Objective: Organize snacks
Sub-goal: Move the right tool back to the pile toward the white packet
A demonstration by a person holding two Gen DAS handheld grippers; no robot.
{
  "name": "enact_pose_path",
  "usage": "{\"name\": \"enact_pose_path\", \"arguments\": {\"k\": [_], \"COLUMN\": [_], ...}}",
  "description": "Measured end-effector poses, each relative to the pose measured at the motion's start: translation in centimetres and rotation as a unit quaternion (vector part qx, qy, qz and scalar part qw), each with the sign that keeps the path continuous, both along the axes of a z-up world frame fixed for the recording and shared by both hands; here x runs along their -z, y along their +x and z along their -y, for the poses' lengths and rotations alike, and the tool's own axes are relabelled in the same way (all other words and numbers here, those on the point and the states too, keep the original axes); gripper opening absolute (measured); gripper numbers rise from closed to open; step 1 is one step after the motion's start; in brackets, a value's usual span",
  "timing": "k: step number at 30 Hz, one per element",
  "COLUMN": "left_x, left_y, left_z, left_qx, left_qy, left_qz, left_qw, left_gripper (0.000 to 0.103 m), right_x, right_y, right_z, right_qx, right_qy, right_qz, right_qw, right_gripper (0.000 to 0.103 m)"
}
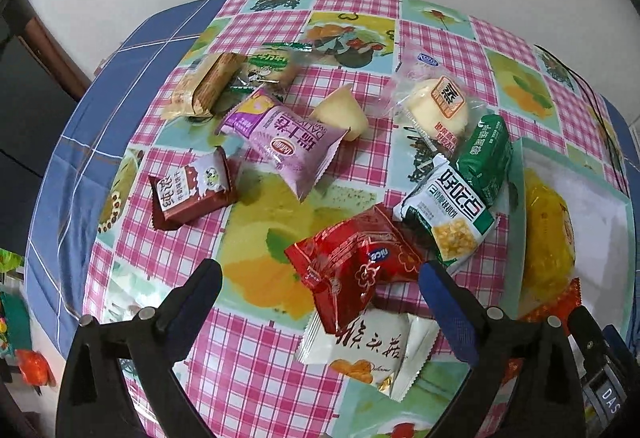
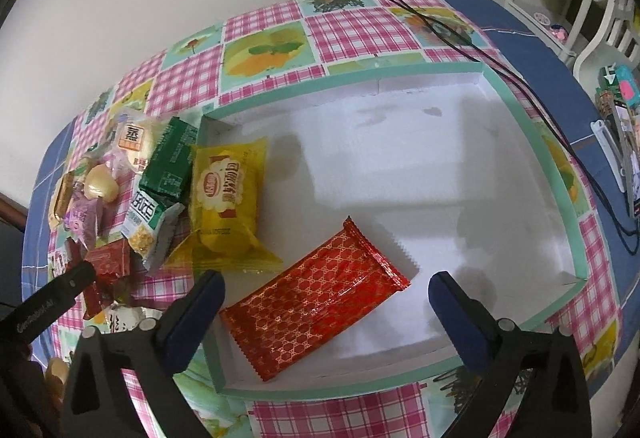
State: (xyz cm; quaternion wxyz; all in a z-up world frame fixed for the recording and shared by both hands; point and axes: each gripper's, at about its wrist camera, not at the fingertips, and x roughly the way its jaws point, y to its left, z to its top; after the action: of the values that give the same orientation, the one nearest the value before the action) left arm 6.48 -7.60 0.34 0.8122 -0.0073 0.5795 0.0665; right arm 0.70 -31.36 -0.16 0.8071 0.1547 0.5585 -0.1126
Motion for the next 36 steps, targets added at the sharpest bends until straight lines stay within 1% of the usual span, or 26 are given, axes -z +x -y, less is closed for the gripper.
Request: {"name": "enact_pose_path", "arguments": {"k": [4, 8, 9, 13, 14, 20, 24, 28, 31, 33, 34, 36], "left_x": [-0.4, -0.7, -0.7, -0.8, -0.8, -0.7, -0.6, -0.6, -0.5, -0.5, -0.5, -0.7], "left_y": [-0.7, -1.2, -1.3, -1.5, -1.6, -1.6, -1.4, -1.3, -1.1, -1.0, -0.9, -0.9], "left_z": [-0.3, -0.8, -0.9, -1.5, -1.7, -2.6, -3.2, -3.5, -3.9, -4.3, -4.6, -5.2], "left_qx": [0.0, -0.001, -0.002, -0.006, -0.008, -0.015, -0.019, -0.017, -0.014, -0.014, -0.016, -0.021], "left_qy": [0.001, 0.0, -0.001, -0.013, -0.019, -0.046, -0.054, -0.053, -0.045, -0.036, -0.03, -0.021], "left_qz": [0.005, 0.009, 0.01, 0.012, 0.011, 0.006, 0.006, 0.007, 0.008, 0.009, 0.011, 0.015], "left_qw": [1.0, 1.0, 0.9999, 0.9998, 0.9997, 0.9988, 0.9983, 0.9984, 0.9989, 0.9992, 0.9994, 0.9994], "left_gripper": [0.099, 0.099, 0.099, 0.099, 0.099, 0.099, 0.099, 0.099, 0.099, 0.099, 0.099, 0.099], "right_x": [-0.5, -0.9, -1.0, -1.1, -1.2, -1.7, -1.8, -1.8, -1.7, -1.4, -1.1, -0.8], "right_y": [-0.1, -0.2, -0.2, -0.3, -0.3, -0.7, -0.3, 0.0, 0.1, 0.5, 0.7, 1.0], "right_z": [-0.5, -1.1, -1.3, -2.1, -2.1, -2.0, -2.5, -3.4, -4.2, -4.6, -4.9, -5.3], "right_qx": [-0.005, -0.011, -0.01, -0.013, -0.011, -0.004, -0.005, -0.029, -0.035, -0.033, -0.036, -0.042], "right_qy": [0.02, 0.025, 0.022, -0.018, -0.021, 0.019, 0.012, 0.019, 0.009, -0.001, 0.0, 0.007], "right_qz": [0.02, 0.036, 0.036, 0.03, 0.032, 0.061, 0.059, 0.059, 0.06, 0.043, 0.032, 0.027], "right_qw": [1.0, 0.999, 0.999, 0.999, 0.999, 0.998, 0.998, 0.998, 0.998, 0.999, 0.999, 0.999], "right_gripper": [0.103, 0.103, 0.103, 0.103, 0.103, 0.103, 0.103, 0.103, 0.103, 0.103, 0.103, 0.103]}}
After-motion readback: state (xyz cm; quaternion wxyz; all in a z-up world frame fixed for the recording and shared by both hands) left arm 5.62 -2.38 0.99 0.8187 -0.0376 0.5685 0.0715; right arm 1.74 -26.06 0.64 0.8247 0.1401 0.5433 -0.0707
